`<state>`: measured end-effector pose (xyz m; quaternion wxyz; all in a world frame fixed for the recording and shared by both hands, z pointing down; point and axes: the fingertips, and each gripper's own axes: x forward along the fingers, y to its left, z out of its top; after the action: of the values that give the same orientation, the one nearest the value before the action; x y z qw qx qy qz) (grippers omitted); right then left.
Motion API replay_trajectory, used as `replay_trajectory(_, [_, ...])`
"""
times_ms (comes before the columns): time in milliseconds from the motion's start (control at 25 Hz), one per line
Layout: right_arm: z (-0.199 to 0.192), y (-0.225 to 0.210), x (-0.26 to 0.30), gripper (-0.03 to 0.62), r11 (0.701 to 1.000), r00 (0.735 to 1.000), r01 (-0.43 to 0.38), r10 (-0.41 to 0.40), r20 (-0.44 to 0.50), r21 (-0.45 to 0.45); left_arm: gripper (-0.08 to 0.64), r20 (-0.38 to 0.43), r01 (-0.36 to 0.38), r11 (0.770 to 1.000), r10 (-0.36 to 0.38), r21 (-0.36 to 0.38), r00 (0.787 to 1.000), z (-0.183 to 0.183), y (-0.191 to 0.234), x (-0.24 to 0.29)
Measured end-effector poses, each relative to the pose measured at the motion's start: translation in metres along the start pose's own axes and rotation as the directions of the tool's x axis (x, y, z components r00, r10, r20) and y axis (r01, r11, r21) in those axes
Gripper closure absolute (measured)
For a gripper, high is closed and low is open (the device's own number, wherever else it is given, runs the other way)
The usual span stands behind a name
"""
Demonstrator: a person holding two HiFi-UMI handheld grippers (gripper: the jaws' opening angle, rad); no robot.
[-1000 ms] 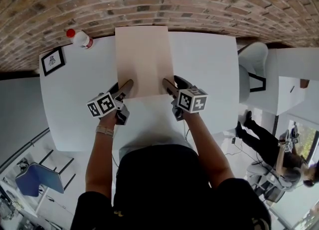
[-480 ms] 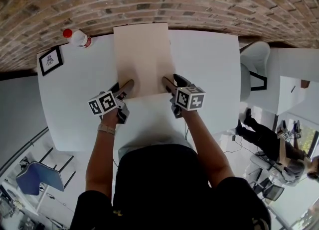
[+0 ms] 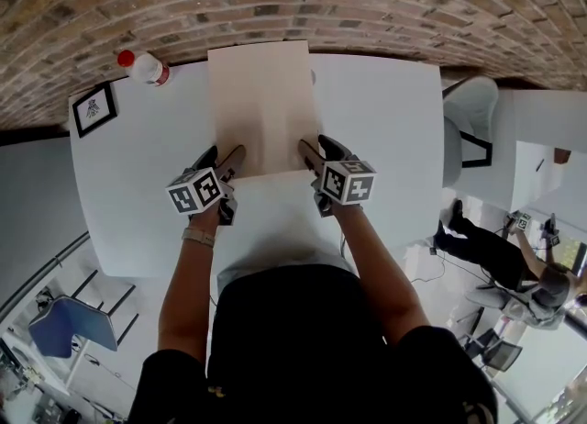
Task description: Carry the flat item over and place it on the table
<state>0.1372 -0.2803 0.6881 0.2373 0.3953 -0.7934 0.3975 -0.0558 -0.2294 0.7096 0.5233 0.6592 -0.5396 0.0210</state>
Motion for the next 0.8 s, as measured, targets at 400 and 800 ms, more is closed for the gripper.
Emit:
replay_trajectory(400, [0.027,0.013,-0.037,0.428,0.996,0.993,0.037,-0.028,0.114,-0.076,0.204,0.08,-0.068,0.986,0.056,0.155,0.995,0.018,-0.011,-0.041])
replay_trajectory(800, [0.051,0.074,-0.084,0.531,0.97,0.977,-0.022,0.072,0.203,-0.241,0.401,0.209,-0.036,0.943,-0.036,0.331,0.977,0.047,-0.076,-0.108])
